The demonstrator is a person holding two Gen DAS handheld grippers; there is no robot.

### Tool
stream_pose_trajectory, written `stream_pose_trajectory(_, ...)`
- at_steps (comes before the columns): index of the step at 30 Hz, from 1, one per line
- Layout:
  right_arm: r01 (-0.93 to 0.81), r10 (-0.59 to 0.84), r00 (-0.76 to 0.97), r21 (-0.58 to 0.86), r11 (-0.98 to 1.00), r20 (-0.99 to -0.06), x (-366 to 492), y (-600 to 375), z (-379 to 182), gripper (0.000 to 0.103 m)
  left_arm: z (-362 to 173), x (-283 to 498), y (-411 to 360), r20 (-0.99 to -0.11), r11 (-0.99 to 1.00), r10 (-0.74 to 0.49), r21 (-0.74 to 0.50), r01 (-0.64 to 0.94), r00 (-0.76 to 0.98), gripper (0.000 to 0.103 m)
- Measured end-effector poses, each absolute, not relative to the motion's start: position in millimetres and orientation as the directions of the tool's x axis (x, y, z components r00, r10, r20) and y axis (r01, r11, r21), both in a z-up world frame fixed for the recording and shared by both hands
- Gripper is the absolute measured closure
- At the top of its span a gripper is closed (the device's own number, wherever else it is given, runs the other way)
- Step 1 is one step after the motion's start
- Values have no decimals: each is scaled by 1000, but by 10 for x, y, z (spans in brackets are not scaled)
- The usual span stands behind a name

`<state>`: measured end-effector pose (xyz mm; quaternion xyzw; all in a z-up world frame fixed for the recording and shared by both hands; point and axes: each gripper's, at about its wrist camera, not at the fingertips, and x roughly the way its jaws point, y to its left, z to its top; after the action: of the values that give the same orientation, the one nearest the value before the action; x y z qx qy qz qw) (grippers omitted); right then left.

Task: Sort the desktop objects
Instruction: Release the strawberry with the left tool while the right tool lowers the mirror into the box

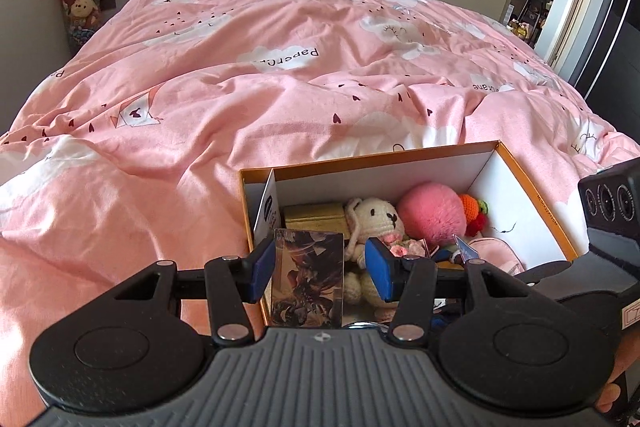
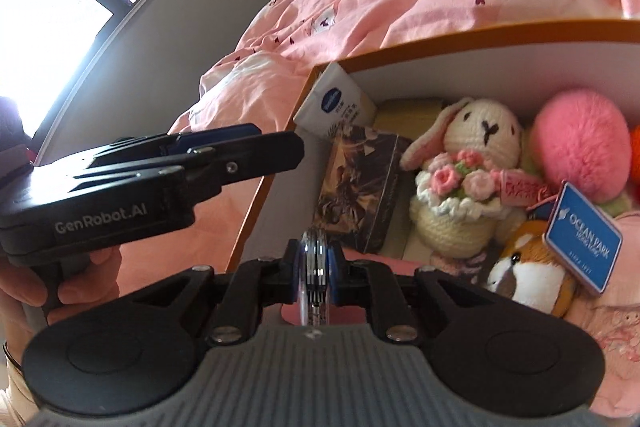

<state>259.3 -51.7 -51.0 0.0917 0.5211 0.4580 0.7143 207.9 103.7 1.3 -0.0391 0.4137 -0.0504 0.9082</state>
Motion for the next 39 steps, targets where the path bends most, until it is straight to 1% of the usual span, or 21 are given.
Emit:
stream_pose_trajectory(3,-543,734,34,604,583,-678,2608,-539,-572,84,-15,2052,1058,-749,991,-126,-117,58,650,44)
stream_pose_trajectory(6,-538,692,47,565,625,-720,2620,-543,-647,79,-41,2036,1062,-750,991,-132,-119,64,649,44)
stream_pose_trajectory(12,-564,686,34,553,613,-726,2569,-382,-695,79,-48,2021,1072,-752,992,-125,-116,56,648,44)
stream_pose_trajectory(18,-656,642,105,432,619,-759,2443,-299,-628,77,-76,1947,1036,-759,993,-119,-106,59,641,44)
stream_pose_trajectory(20,-680,621,148,377,629,-770,2412,-318,-585,71,-73,1921,1004,-758,994,-112,-94,63,642,44)
stream_pose_trajectory(21,-682,621,163,368,632,-766,2408,-347,-557,65,-60,1905,988,-756,994,-109,-88,65,645,44)
stream_pose_trajectory(25,-663,654,199,391,638,-730,2408,-591,-383,58,30,1820,934,-741,995,-99,-73,67,664,44)
stream_pose_trajectory(26,-665,649,228,372,648,-726,2380,-645,-334,57,55,1793,926,-736,995,-98,-73,65,669,44)
stream_pose_trajectory(28,-671,633,299,314,671,-714,2300,-750,-227,51,114,1742,907,-724,996,-93,-75,56,683,44)
stream_pose_trajectory(31,-670,618,388,251,699,-684,2173,-934,-75,44,188,1652,857,-699,997,-77,-64,45,711,44)
stream_pose_trajectory(32,-662,608,423,229,714,-672,2132,-967,-29,43,206,1622,838,-691,997,-69,-60,37,720,42)
stream_pose_trajectory(33,-652,597,454,210,728,-662,2091,-1005,10,40,224,1592,820,-682,998,-57,-57,25,729,38)
stream_pose_trajectory(34,-642,583,487,187,744,-651,2039,-1054,51,35,233,1557,797,-672,998,-46,-58,9,739,37)
stream_pose_trajectory(35,-632,570,516,165,757,-640,1984,-1093,80,33,235,1519,771,-662,998,-39,-60,-1,749,36)
stream_pose_trajectory(39,-603,521,591,93,793,-615,1774,-1209,101,29,162,1390,643,-640,997,-18,-66,-32,768,31)
